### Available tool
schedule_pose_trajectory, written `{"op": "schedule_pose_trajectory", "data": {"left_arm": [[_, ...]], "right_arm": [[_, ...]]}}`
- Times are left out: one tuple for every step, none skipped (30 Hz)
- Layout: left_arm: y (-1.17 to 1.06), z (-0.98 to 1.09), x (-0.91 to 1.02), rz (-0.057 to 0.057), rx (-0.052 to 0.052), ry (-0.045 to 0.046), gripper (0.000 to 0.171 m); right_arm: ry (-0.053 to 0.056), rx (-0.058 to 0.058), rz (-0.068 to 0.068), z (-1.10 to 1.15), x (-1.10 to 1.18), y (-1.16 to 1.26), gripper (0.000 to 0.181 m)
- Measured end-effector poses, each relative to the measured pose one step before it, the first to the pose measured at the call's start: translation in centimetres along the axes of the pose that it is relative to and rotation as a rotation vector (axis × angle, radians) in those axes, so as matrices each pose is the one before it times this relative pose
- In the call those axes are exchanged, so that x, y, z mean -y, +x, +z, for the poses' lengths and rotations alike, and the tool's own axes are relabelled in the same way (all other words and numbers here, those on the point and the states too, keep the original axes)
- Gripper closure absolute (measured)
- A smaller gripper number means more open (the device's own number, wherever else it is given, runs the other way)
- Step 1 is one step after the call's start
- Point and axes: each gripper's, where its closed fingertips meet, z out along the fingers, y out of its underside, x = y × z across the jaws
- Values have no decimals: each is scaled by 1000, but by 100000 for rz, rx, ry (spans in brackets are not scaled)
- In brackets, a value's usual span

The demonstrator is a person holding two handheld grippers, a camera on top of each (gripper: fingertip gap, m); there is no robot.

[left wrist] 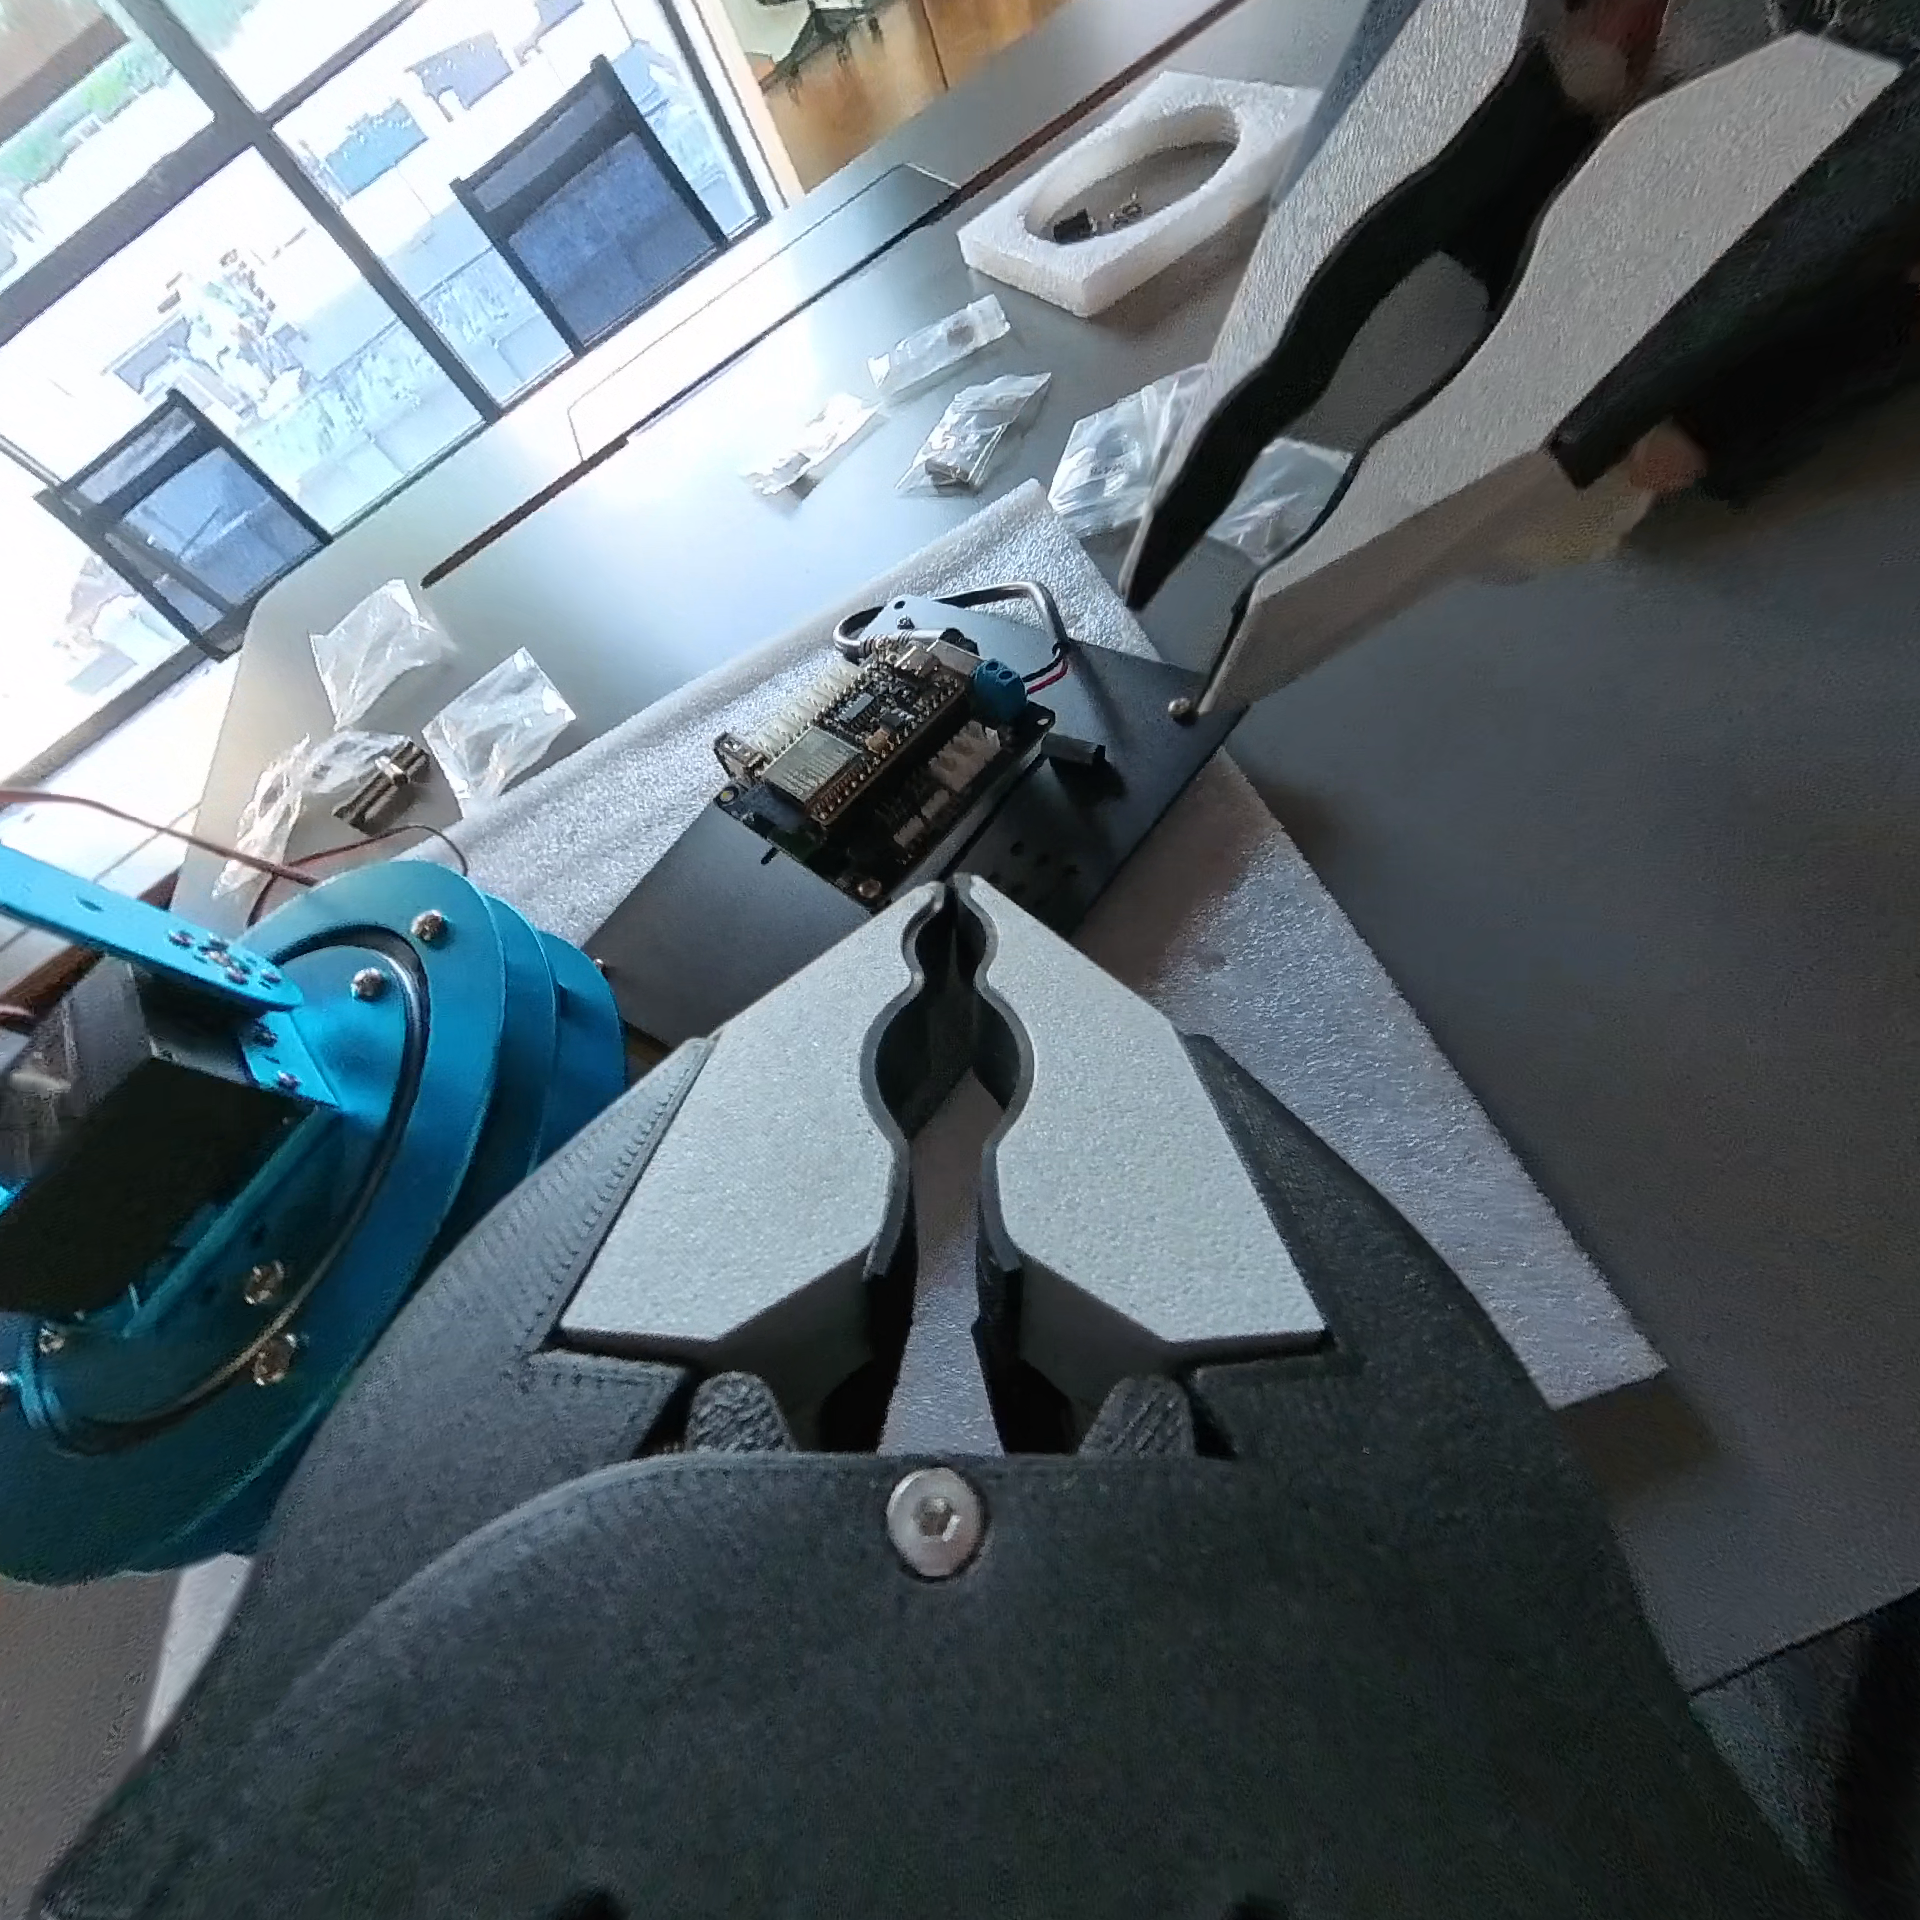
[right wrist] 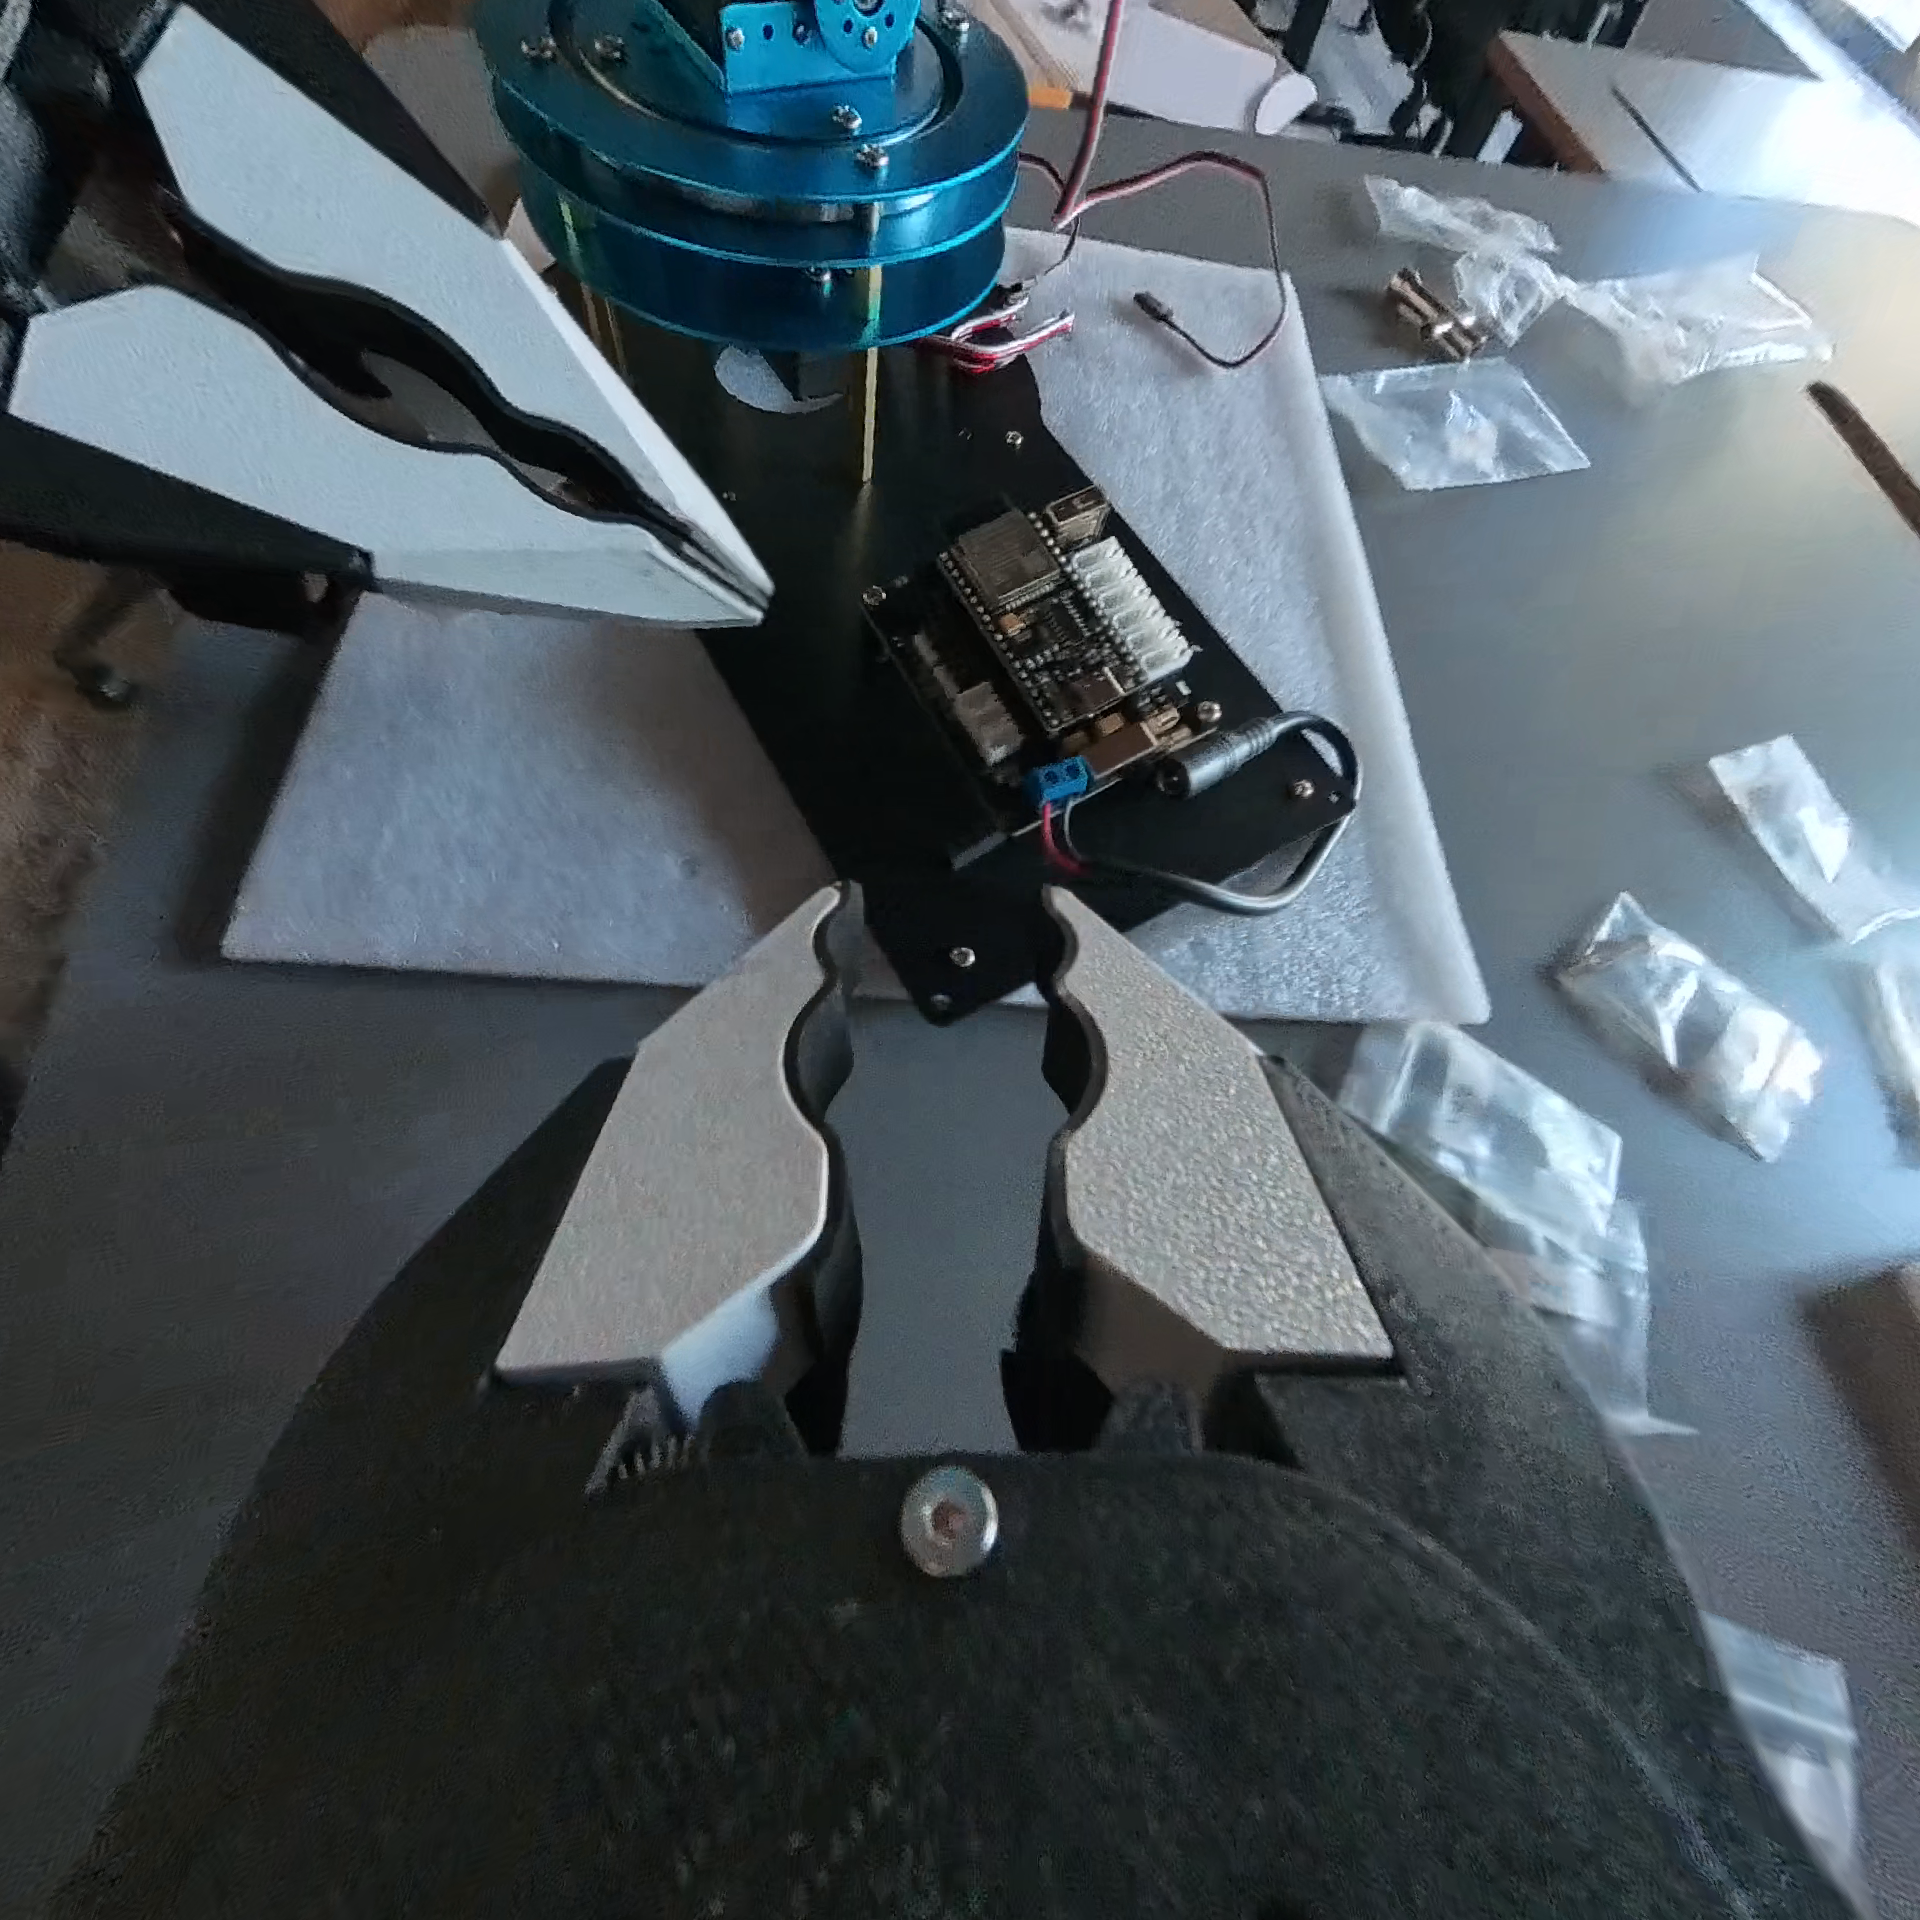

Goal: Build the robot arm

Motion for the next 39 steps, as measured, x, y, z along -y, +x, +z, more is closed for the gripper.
{"op": "schedule_pose_trajectory", "data": {"left_arm": [[-4,-27,20,925,-835,-126,171],[65,-132,-71,67,-979,-72,171],[70,-243,-190,-662,-691,75,171],[92,-293,-337,-1061,-589,144,171],[183,-334,-504,-1246,-961,-225,171],[180,-351,-632,-1446,-919,-768,171],[147,-377,-685,-1501,-730,-1096,171],[147,-397,-607,-1441,-768,-1014,171],[74,-412,-484,-1231,-419,-820,171],[0,-433,-343,-796,146,-699,171],[-64,-417,-259,-449,756,-925,171],[-79,-406,-204,-239,1181,-1224,171],[-74,-416,-136,-295,1549,-1255,171],[-30,-449,-17,-628,1769,-728,171],[40,-470,112,-993,1676,-2,171],[88,-473,188,-1139,1736,475,171],[146,-422,186,-1015,1739,349,171],[191,-338,90,-851,1570,-411,171],[198,-314,23,-677,1456,-885,171],[189,-324,64,-452,1178,-412,171],[198,-332,165,-201,690,559,171],[205,-291,185,-8,38,977,171],[194,-205,132,304,-474,745,171],[164,-96,63,593,-794,229,171],[128,7,5,592,-1141,-148,171],[108,92,31,435,-1548,66,171],[92,161,141,408,-1938,882,171],[51,222,184,551,-2204,1311,171],[-2,316,175,891,-2407,1246,171],[-46,374,115,1179,-2677,888,171],[-35,376,1,1325,-3168,128,171],[-70,298,-26,1629,-3081,139,171],[-137,221,42,1535,-2712,1181,171],[-18,194,96,410,-3629,1867,171],[221,184,52,-1818,-5457,1276,171],[280,161,64,-3845,-6265,662,171],[88,61,232,-4719,-5165,1380,171],[-68,2,408,-4742,-4040,2104,169],[-68,32,459,-3747,-3692,1973,165]], "right_arm": [[-1104,-2826,1825,140,-214,112,154],[-1612,-3730,1952,67,-288,336,154],[-113,-2204,1904,5,-110,131,155],[1116,-1740,2857,-33,40,65,154],[1727,-1507,3790,-34,117,33,155],[1884,-982,4317,-12,143,-64,154],[1770,-555,3901,51,121,-110,154],[792,-1278,3368,135,-8,38,154],[26,-977,2251,226,-88,-20,154],[-762,-1772,1651,281,-124,121,154],[-1454,-881,1183,292,-102,-9,153],[-1026,-195,874,257,29,-128,153],[-822,-1575,968,248,37,133,153],[-540,141,609,235,58,-101,153],[-677,883,1988,196,40,-211,153],[-769,-330,2271,195,-10,37,153],[-1445,-1217,1248,177,-140,223,154],[-1674,-782,-22,150,-167,171,154],[-758,-546,152,86,-64,129,155],[-336,-398,156,67,-3,94,156],[-386,-4,-67,54,28,-10,156],[-677,284,410,-4,20,-128,157],[-555,-200,-254,-13,4,-114,157],[-675,-905,-1232,-22,-71,-81,158],[-739,-1473,-1511,-3,-106,-24,160],[91,-1345,-1391,28,-2,-23,161],[-27,-773,-645,80,32,-74,163],[-55,-1192,-464,90,41,40,167],[-528,-1981,-606,89,-9,193,173],[-683,-1630,-98,14,-6,191,176],[-625,-646,1635,-14,-41,26,176],[-460,2,1621,-77,-88,-61,176],[-419,445,856,-179,-151,-132,176],[-654,917,303,-270,-206,-195,176],[-532,1635,-533,-333,-236,-315,176],[-210,2269,-1924,-374,-262,-431,176],[278,2009,-2816,-409,-226,-462,176],[879,330,-2870,-462,-107,-246,176],[1604,856,-3361,-429,49,-275,177]]}}
